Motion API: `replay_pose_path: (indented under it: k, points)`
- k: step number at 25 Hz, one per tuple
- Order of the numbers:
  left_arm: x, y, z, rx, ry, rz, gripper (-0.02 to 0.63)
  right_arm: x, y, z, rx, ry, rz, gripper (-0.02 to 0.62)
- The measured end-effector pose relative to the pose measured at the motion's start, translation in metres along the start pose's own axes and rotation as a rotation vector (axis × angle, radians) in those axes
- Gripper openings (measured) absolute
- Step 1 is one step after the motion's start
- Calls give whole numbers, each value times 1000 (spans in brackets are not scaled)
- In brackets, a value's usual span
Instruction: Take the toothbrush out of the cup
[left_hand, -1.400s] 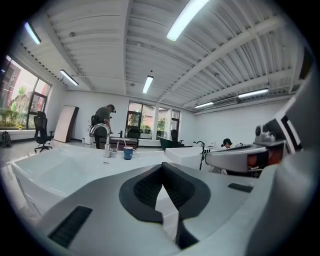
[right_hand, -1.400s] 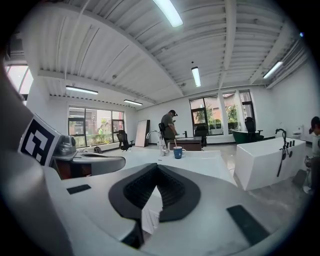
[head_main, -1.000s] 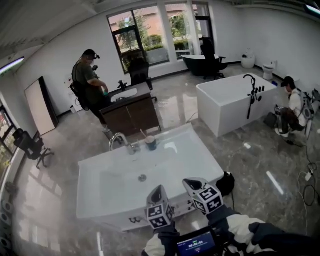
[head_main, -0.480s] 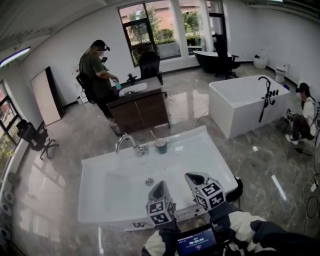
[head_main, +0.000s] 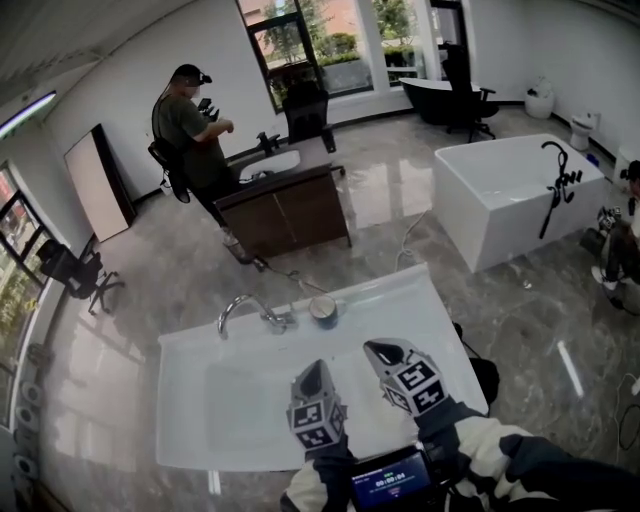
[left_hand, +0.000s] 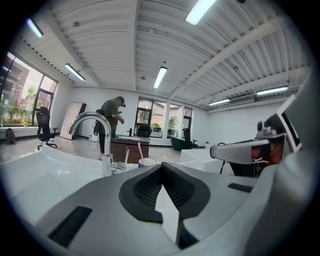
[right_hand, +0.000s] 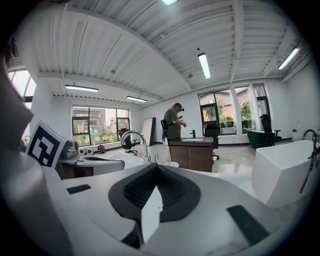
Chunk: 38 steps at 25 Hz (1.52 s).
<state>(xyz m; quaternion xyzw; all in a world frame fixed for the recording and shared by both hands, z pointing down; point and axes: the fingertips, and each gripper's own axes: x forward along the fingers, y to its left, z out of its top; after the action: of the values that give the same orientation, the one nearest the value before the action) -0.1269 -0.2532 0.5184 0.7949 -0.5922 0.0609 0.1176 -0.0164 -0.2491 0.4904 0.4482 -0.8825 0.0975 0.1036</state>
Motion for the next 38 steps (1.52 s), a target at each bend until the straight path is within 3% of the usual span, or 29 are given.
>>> replay_pose_path:
  k: [10, 23, 28, 38]
  points:
    - [45, 23, 6, -26, 24, 39, 5, 54, -27, 10, -10, 20, 25, 4]
    - [64, 59, 14, -13, 21, 10, 5, 139, -40, 25, -44, 79, 74, 10]
    - [52, 62, 16, -38, 24, 0, 5, 192, -41, 26, -71, 144, 101, 157]
    - [42, 68, 14, -95, 38, -22, 5, 251, -37, 8, -146, 278, 148, 181]
